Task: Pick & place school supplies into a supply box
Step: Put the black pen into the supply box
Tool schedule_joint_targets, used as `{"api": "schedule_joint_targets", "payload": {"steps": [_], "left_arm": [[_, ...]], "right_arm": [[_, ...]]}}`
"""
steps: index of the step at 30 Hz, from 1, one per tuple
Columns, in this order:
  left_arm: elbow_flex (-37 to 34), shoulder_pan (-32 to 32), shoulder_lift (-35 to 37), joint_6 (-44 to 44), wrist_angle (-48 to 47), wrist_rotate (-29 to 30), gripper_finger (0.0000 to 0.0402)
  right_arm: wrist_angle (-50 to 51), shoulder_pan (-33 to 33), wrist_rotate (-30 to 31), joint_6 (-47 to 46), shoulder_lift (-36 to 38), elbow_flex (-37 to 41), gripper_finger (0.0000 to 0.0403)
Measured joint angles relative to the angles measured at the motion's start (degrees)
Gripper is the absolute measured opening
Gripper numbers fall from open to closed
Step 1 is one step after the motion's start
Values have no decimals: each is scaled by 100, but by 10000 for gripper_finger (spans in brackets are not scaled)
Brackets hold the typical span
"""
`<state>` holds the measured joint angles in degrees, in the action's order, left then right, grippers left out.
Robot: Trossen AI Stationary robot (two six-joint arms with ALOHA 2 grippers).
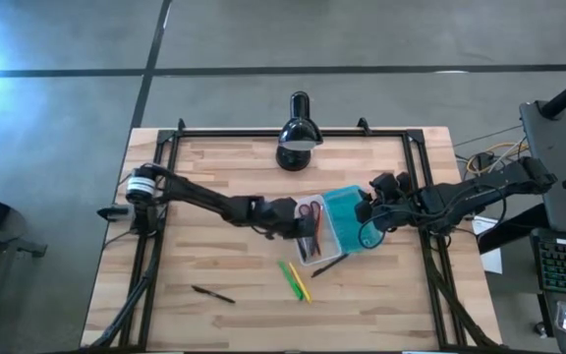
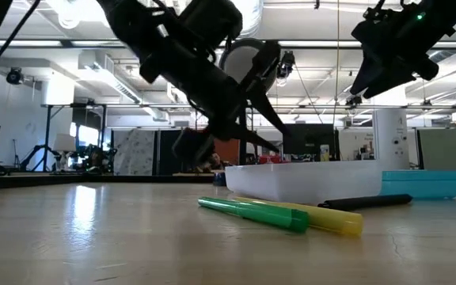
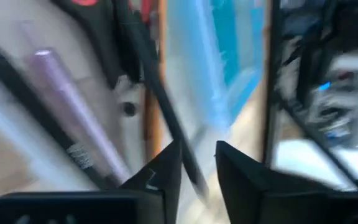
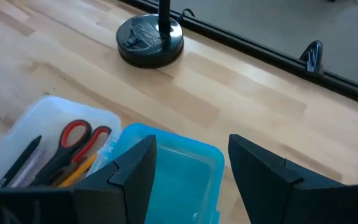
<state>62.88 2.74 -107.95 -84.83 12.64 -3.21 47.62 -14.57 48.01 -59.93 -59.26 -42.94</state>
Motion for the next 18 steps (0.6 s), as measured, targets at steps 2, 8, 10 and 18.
{"api": "schedule_joint_targets", "payload": {"steps": [2,8,10,18], "left_arm": [[126,3,142,373,-555,-81,102],[466,204,917,3401,-2840,-1435,118],[554,498,1292,4355,-4095,-1493,118],[361,2369,2060,6221,-5858,-749,119]], "right_arm": [[2,0,-2,123,0,0,192],[2,0,-42,392,-4,0,192],[-2,-2,-74,537,-4,0,192],[-5,-4,-201,944,-20,9,192]]}}
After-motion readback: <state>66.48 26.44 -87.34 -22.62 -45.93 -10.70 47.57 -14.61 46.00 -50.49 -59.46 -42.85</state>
